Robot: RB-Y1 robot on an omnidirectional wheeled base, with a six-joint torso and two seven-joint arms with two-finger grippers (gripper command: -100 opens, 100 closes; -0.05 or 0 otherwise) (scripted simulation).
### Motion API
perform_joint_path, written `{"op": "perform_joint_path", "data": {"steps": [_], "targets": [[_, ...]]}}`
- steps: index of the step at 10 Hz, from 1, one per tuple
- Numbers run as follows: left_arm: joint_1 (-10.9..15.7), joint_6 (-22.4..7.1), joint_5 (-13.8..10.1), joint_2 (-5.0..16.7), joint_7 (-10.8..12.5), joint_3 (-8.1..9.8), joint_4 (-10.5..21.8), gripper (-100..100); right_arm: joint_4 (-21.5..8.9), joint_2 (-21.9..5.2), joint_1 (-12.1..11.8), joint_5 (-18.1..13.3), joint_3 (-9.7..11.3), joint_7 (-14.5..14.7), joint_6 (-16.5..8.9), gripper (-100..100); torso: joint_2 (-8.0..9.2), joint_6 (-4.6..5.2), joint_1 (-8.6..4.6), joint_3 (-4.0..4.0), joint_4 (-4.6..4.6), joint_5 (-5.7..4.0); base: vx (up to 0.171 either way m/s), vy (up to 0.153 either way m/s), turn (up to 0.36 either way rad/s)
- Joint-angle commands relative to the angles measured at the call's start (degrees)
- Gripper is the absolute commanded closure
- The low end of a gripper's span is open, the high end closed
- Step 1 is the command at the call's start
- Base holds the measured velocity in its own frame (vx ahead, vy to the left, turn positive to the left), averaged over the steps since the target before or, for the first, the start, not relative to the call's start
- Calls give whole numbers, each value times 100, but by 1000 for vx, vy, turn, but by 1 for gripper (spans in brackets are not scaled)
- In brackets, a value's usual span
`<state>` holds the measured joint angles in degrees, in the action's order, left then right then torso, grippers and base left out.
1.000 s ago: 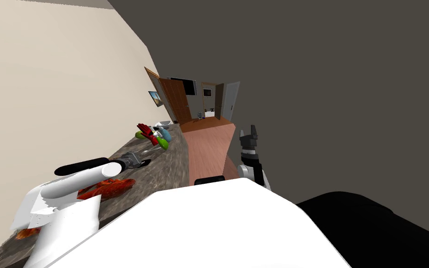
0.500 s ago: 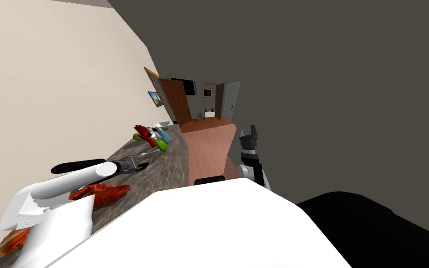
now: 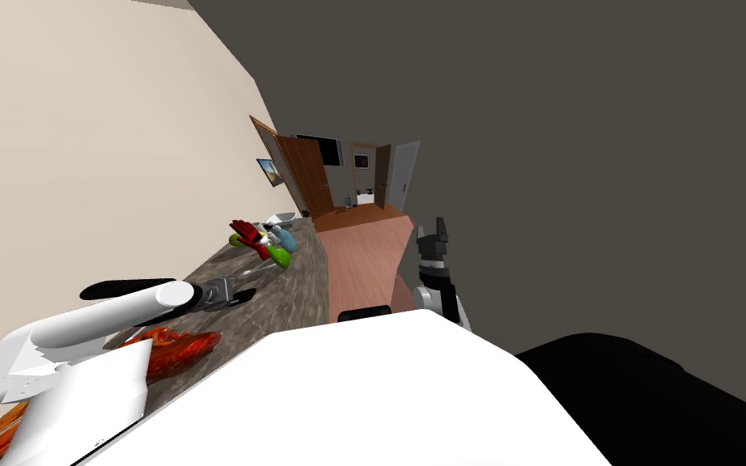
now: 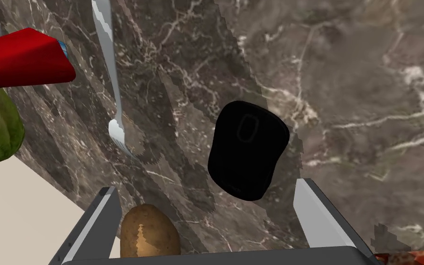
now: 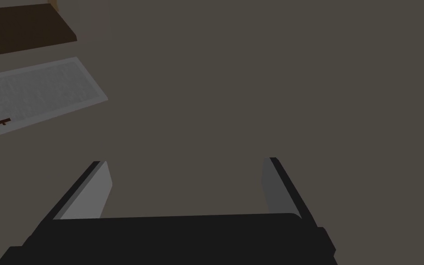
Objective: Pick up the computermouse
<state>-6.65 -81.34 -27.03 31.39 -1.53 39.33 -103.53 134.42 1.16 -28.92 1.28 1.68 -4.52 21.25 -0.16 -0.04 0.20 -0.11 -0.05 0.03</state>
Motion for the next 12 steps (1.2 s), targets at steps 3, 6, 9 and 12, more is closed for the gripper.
{"op": "perform_joint_path", "data": {"steps": [3,6,9,12], "targets": [[6,-539,-36,125,-176,37,134,-100,0,0,0,0,0,0,0,0,4,-1,-6,3,2,-2,56,17,5],[10,-1030,-84,293,-465,70,398,-100,0,0,0,0,0,0,0,0,-1,0,-1,-1,0,0,79,35,6],[4,-1339,-101,349,-591,74,517,-100,0,0,0,0,0,0,0,0,0,0,3,0,0,0,71,35,6],[-25,-1700,-124,403,-793,57,728,-100,0,0,0,0,0,0,0,0,-4,0,5,-3,-1,1,80,41,4]]}}
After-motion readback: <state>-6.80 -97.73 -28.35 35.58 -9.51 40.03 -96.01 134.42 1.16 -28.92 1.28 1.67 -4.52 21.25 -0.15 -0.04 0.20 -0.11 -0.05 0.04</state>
